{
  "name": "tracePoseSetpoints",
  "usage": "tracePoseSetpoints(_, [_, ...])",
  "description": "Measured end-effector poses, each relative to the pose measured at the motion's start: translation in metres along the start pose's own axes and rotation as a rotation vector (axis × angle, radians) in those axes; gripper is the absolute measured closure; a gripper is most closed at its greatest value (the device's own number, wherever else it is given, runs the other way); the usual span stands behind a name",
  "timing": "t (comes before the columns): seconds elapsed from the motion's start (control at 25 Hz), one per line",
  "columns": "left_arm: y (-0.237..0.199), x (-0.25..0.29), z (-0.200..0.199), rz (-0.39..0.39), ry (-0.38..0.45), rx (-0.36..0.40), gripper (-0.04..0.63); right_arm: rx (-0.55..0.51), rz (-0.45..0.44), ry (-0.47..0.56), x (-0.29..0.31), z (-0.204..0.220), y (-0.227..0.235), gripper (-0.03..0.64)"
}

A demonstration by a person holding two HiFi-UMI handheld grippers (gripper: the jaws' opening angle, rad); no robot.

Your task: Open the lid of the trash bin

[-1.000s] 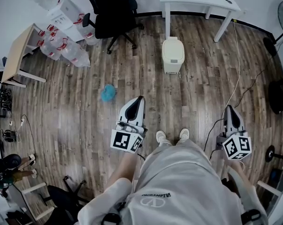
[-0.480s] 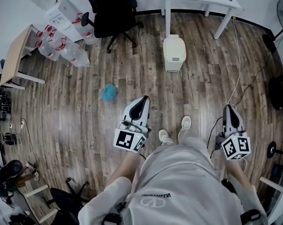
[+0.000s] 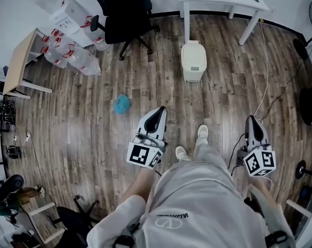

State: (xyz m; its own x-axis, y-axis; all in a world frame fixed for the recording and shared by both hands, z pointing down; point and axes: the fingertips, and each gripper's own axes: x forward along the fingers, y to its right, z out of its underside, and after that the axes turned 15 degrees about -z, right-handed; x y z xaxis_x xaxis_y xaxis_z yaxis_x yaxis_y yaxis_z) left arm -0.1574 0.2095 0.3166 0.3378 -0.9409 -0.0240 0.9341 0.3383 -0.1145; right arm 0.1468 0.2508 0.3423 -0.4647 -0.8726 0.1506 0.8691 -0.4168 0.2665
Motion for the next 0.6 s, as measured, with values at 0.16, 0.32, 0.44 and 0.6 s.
tracePoseSetpoints(0.16, [0.005, 0.031, -0.002, -0.014, -0.003, 0.007, 0.598, 0.002, -0.017, -0.002, 0.020, -0.012, 0.025, 0.600])
tracePoseSetpoints(0.32, [0.019, 0.067, 0.001, -0.020, -0.008, 0.014, 0.598, 0.016, -0.033, -0.010, 0.041, -0.019, 0.061, 0.600])
tracePoseSetpoints(0.44, [0.032, 0.096, 0.004, -0.019, -0.017, 0.021, 0.598, 0.025, -0.052, -0.018, 0.060, -0.025, 0.086, 0.600])
tracePoseSetpoints(0.6, [0.046, 0.131, 0.009, -0.026, -0.028, 0.030, 0.598, 0.035, -0.086, -0.024, 0.081, -0.032, 0.114, 0.600])
